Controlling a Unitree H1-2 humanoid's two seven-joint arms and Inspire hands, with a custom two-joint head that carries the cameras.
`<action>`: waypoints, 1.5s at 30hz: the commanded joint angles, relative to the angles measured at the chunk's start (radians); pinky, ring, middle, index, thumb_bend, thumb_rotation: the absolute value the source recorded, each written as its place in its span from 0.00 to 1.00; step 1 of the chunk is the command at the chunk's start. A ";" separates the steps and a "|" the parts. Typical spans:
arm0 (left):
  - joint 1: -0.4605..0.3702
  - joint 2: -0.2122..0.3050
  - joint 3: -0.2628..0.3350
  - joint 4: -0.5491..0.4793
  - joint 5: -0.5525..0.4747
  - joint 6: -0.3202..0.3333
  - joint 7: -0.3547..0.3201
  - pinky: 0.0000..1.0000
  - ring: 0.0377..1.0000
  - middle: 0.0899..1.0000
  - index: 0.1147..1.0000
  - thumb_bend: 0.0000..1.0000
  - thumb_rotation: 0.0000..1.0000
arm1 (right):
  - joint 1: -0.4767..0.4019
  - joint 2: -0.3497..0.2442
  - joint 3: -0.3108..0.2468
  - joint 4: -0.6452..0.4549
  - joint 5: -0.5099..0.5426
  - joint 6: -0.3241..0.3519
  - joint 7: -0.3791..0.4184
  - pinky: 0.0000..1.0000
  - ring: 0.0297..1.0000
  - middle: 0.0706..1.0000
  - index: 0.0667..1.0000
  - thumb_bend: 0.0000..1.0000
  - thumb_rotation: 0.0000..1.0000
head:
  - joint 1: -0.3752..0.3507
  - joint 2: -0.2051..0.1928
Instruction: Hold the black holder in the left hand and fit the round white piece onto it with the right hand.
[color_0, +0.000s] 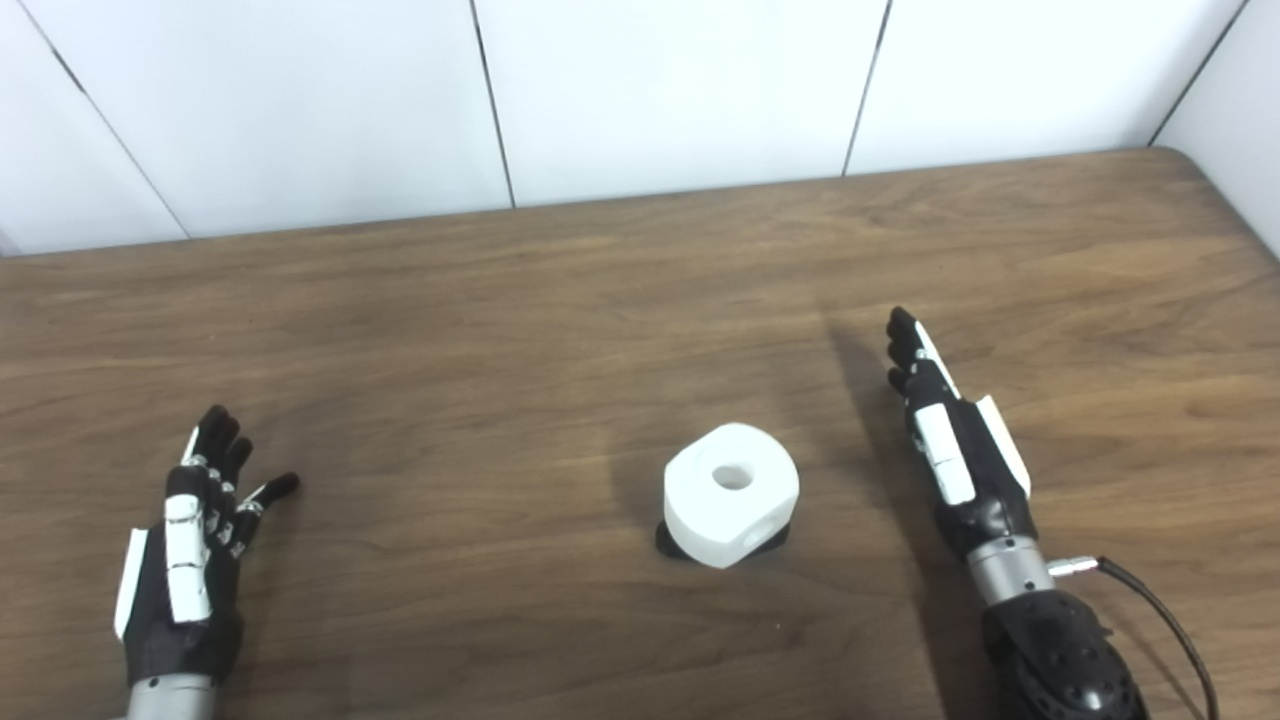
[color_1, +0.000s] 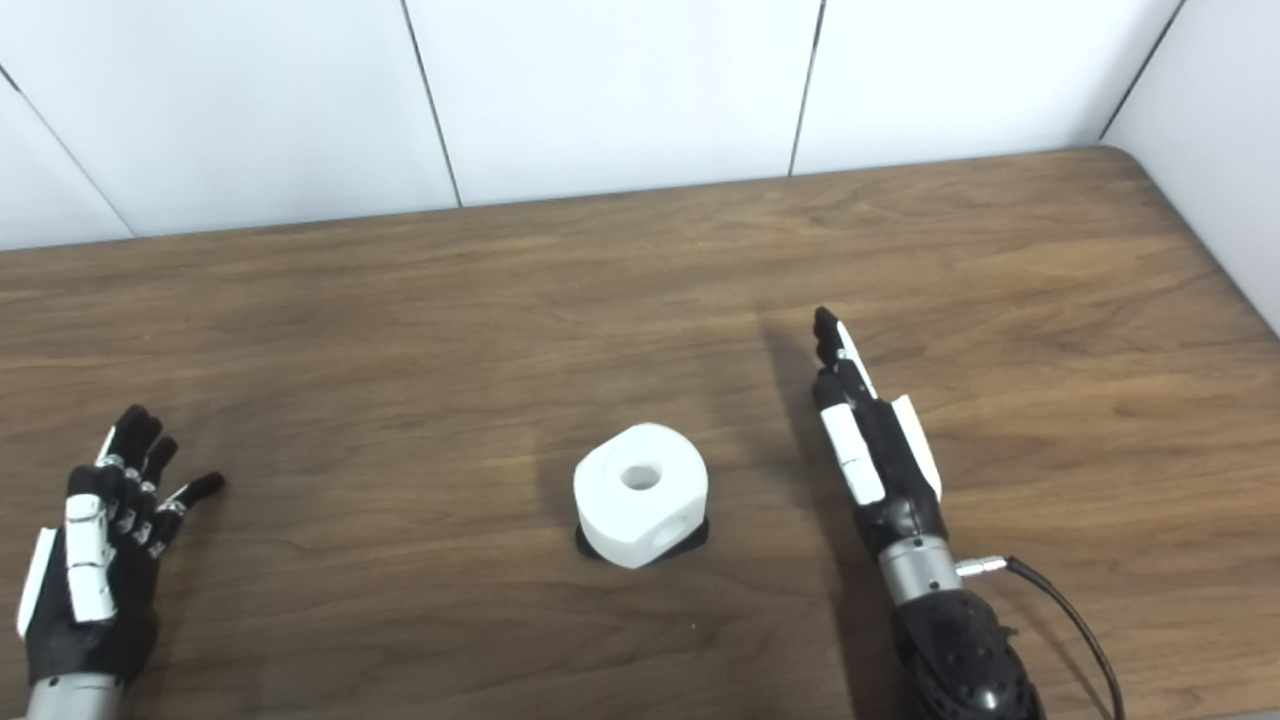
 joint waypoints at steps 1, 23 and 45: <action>-0.004 -0.012 -0.004 0.010 0.005 -0.029 0.017 1.00 0.99 1.00 0.98 0.63 1.00 | 0.015 0.024 -0.015 0.000 0.036 -0.075 -0.005 1.00 1.00 0.99 0.97 0.58 0.99 | 0.043 0.001; -0.015 -0.069 -0.029 0.075 0.023 -0.217 0.040 1.00 1.00 0.98 0.96 0.64 0.94 | -0.001 -0.012 -0.048 0.073 0.108 -0.158 0.029 1.00 0.99 0.99 0.97 0.54 0.95 | 0.045 -0.015; -0.001 -0.032 -0.013 0.038 -0.065 -0.108 0.029 1.00 0.99 0.99 0.98 0.57 0.97 | 0.018 0.028 -0.019 0.048 0.049 -0.150 -0.001 1.00 0.98 0.97 0.96 0.53 0.96 | -0.032 -0.022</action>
